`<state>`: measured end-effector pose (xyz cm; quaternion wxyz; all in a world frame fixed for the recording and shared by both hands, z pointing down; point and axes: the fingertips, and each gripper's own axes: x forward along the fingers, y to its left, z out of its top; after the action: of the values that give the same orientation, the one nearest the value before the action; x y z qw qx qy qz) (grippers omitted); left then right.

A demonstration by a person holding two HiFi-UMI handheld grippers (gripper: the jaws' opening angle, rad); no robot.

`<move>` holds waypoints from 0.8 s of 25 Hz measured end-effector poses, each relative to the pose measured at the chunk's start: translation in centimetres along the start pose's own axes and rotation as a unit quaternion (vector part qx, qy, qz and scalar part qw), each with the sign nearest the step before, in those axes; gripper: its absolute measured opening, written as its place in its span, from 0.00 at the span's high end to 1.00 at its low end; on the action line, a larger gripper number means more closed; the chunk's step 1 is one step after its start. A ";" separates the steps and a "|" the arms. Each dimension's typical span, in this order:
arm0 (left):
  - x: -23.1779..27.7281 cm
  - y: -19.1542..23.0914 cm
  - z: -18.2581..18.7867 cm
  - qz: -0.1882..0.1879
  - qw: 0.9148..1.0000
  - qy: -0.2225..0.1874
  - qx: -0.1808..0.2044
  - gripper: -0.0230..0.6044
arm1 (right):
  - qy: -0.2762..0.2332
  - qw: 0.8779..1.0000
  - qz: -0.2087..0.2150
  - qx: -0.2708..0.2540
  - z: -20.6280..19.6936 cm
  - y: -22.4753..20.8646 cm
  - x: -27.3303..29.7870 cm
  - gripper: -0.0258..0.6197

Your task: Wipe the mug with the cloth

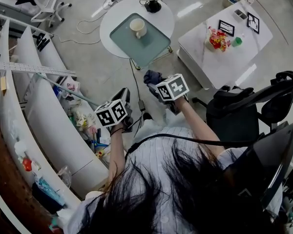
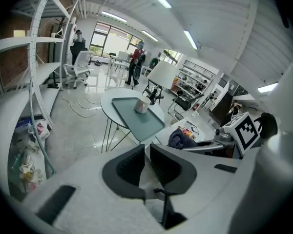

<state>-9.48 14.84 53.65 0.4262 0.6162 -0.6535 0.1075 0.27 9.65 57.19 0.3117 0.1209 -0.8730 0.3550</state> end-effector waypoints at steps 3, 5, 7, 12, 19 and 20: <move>-1.0 1.1 0.5 -0.006 1.000 -0.004 0.008 0.89 | 0.000 1.000 -0.004 0.003 0.3 1.4 1.0 0.82; -1.8 1.7 0.6 -0.012 1.000 -0.006 0.010 0.89 | 0.003 1.000 -0.006 0.007 0.1 2.4 1.7 0.82; -2.6 2.2 0.3 -0.017 1.000 -0.006 0.017 0.89 | 0.006 1.000 -0.006 0.009 -0.3 3.5 2.2 0.82; -4.0 4.4 -0.1 -0.033 0.999 0.000 0.026 0.89 | 0.011 1.000 -0.014 0.000 -0.4 6.2 3.9 0.82; -5.5 6.6 0.7 -0.059 0.998 -0.005 0.028 0.89 | 0.006 1.000 -0.021 -0.001 0.4 8.8 5.8 0.82; -5.7 6.8 0.9 -0.061 0.998 -0.005 0.029 0.89 | 0.006 1.000 -0.023 -0.001 0.5 9.0 6.0 0.82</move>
<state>-16.64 19.76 51.81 0.4106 0.6677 -0.6134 0.0970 -8.48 15.83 55.81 0.3253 0.1380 -0.8685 0.3475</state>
